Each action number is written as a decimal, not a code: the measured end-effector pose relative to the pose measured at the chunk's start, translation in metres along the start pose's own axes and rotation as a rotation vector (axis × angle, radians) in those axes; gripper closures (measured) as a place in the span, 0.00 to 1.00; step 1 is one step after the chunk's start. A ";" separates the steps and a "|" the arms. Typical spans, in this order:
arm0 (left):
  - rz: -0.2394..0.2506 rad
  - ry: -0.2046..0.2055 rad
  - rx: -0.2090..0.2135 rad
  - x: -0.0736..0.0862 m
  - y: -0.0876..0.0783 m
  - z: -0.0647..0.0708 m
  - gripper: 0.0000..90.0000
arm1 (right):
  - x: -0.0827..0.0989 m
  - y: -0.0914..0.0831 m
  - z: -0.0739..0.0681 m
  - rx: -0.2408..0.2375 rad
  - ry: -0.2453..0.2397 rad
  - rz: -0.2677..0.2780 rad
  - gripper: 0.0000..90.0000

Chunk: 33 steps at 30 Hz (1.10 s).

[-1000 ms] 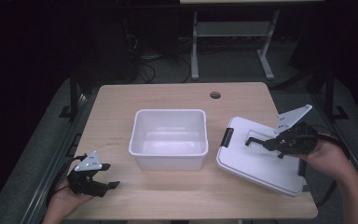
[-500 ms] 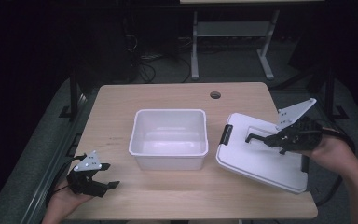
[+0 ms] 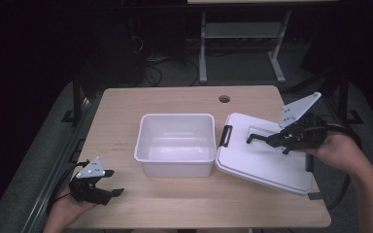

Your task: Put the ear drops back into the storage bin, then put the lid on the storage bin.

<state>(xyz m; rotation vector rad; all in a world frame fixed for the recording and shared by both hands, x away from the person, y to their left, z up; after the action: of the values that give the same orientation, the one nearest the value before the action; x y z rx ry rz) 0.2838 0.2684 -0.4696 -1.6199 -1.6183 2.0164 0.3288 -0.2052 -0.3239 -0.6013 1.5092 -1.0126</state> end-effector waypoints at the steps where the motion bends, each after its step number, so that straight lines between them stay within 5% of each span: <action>1: 0.000 0.000 0.000 0.000 0.000 0.000 0.28 | 0.000 0.000 0.000 0.000 0.000 0.000 0.94; 33: 0.015 -0.008 -0.001 0.000 -0.003 -0.003 0.28 | -0.066 0.028 0.002 -0.050 -0.103 0.013 0.94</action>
<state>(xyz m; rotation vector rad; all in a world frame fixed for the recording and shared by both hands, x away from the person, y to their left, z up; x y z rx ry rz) 0.2841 0.2718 -0.4669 -1.6314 -1.6143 2.0323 0.3490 -0.1366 -0.3135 -0.6688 1.4491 -0.9225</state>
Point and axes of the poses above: each handheld gripper's, and its own axes: y roughly forward along the jaws, x roughly out of its underside, z roughly to its right, the point moved 8 cm from there along y, roughly forward along the jaws, and after that the axes turned 8 degrees about -x, right-handed, at the moved point
